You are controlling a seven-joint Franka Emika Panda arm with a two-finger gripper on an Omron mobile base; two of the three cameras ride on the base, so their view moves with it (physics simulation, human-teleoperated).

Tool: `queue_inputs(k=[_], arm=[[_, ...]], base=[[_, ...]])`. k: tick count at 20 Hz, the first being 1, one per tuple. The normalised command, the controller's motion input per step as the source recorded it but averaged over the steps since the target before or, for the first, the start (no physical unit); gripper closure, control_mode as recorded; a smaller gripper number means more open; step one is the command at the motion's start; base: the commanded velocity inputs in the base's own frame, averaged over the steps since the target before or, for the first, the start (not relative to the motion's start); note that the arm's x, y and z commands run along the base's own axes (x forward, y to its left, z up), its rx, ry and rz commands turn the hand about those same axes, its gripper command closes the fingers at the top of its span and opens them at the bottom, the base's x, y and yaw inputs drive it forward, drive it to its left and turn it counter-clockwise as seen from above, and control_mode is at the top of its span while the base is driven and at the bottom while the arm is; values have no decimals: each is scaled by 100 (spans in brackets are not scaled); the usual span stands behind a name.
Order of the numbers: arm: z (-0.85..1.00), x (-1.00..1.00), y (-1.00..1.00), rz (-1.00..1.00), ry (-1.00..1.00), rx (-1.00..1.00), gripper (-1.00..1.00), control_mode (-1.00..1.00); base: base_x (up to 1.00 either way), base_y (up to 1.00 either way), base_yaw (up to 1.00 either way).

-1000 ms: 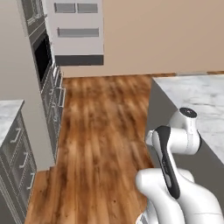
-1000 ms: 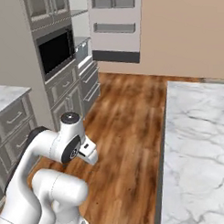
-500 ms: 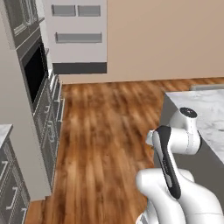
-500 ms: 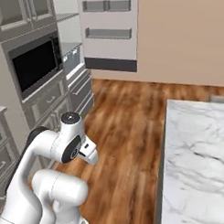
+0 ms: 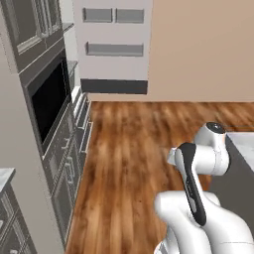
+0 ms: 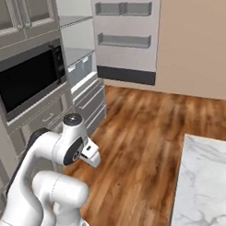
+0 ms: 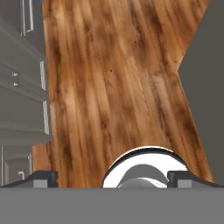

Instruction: Place the cold items (bell pepper and kiwi) from the fridge in one tupperware on the dining counter. Place the warm items (hot dog and kebab skewer) in the stove area in another tupperware.

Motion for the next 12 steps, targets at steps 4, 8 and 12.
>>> queue_inputs(k=[4, 8, 12], arm=[[0, 0, 0, 0, 0, 0, -100, 100], [0, 0, 0, 0, 0, 0, -100, 100], [0, 0, 0, 0, 0, 0, -100, 100]], base=[[100, 0, 32], [100, 0, 31], [100, 0, 30]])
